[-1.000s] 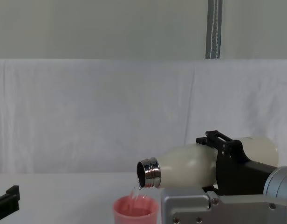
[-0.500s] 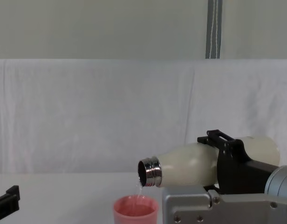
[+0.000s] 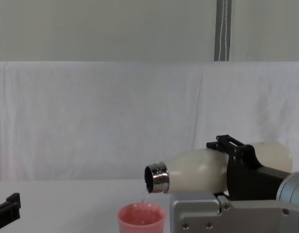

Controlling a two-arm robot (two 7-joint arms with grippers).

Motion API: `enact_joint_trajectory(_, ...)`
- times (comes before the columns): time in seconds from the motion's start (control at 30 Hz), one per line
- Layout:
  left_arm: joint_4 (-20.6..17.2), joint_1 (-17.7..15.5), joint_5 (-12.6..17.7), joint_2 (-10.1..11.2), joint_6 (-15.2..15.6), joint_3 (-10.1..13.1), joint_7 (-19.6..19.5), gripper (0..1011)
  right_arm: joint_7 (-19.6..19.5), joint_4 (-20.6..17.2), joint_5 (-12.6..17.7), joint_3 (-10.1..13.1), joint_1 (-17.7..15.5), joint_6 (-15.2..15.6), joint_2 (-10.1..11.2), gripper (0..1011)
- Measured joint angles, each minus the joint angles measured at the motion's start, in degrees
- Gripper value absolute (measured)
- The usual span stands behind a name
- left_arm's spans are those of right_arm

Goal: Grasp the thermos with one hand and pour water into the cup lid.

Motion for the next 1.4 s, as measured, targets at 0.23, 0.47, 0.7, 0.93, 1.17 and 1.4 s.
enact_joint_trajectory(0.23,0.0,0.0,0.0,0.0,0.0,0.0,0.0,1001,-0.2,0.1,1.5,0.6,-0.4,-0.4,-0.5,950)
enact_joint_trajectory(0.47,0.0,0.0,0.0,0.0,0.0,0.0,0.0,1001,-0.5,0.1,5.4,2.0,-1.2,-2.1,-1.5,950)
enact_joint_trajectory(0.7,0.0,0.0,0.0,0.0,0.0,0.0,0.0,1001,-0.9,-0.1,7.4,2.9,-1.8,-3.0,-2.0,950)
enact_joint_trajectory(0.93,0.0,0.0,0.0,0.0,0.0,0.0,0.0,1001,-1.4,-0.8,9.3,4.0,-2.3,-3.9,-2.2,950)
enact_joint_trajectory(1.17,0.0,0.0,0.0,0.0,0.0,0.0,0.0,1001,-2.1,-1.2,12.7,5.9,-3.1,-5.3,-2.8,950)
enact_joint_trajectory(1.4,0.0,0.0,0.0,0.0,0.0,0.0,0.0,1001,-2.6,-1.6,16.1,8.0,-3.8,-6.9,-3.4,950)
